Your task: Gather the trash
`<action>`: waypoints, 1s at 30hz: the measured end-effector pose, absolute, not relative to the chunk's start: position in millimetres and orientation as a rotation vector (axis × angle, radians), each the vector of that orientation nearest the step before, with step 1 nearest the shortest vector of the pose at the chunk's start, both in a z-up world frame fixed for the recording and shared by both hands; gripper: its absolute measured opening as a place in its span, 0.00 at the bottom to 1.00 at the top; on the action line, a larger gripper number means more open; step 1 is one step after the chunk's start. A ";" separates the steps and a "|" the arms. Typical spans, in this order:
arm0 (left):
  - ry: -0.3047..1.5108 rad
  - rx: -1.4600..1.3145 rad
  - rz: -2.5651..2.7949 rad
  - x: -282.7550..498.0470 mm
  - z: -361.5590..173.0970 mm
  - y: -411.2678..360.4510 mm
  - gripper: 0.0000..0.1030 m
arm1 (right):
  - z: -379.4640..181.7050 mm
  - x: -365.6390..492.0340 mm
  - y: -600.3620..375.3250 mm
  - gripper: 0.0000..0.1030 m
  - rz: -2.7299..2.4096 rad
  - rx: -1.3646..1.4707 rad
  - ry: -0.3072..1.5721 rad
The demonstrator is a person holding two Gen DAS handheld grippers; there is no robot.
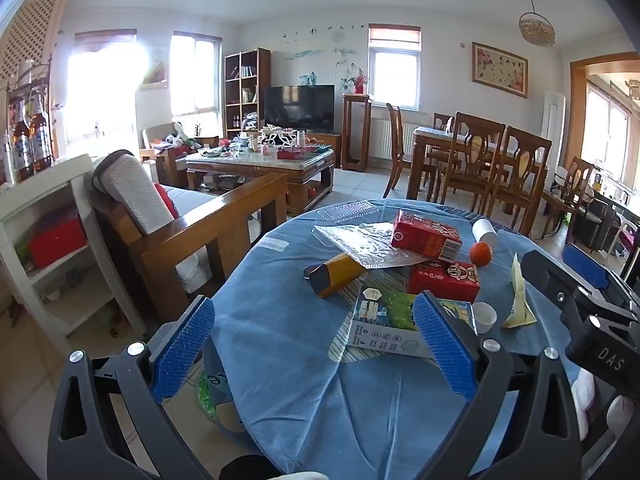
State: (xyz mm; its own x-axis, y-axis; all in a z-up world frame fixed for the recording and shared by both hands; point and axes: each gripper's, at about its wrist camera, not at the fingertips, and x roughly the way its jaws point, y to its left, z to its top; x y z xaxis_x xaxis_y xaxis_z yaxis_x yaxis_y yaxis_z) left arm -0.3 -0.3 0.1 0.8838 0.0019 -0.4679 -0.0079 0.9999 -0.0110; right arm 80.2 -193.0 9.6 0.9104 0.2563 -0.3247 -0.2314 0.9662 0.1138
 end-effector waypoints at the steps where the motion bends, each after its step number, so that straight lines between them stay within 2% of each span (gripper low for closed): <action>1: 0.487 -0.013 0.005 -0.3 0.1 -0.2 0.95 | 9.6 80.3 -193.1 0.96 0.253 0.075 0.346; 30: 0.492 -0.013 0.006 -1.3 0.0 -0.3 0.95 | 8.4 80.5 -192.3 0.96 0.239 0.069 0.348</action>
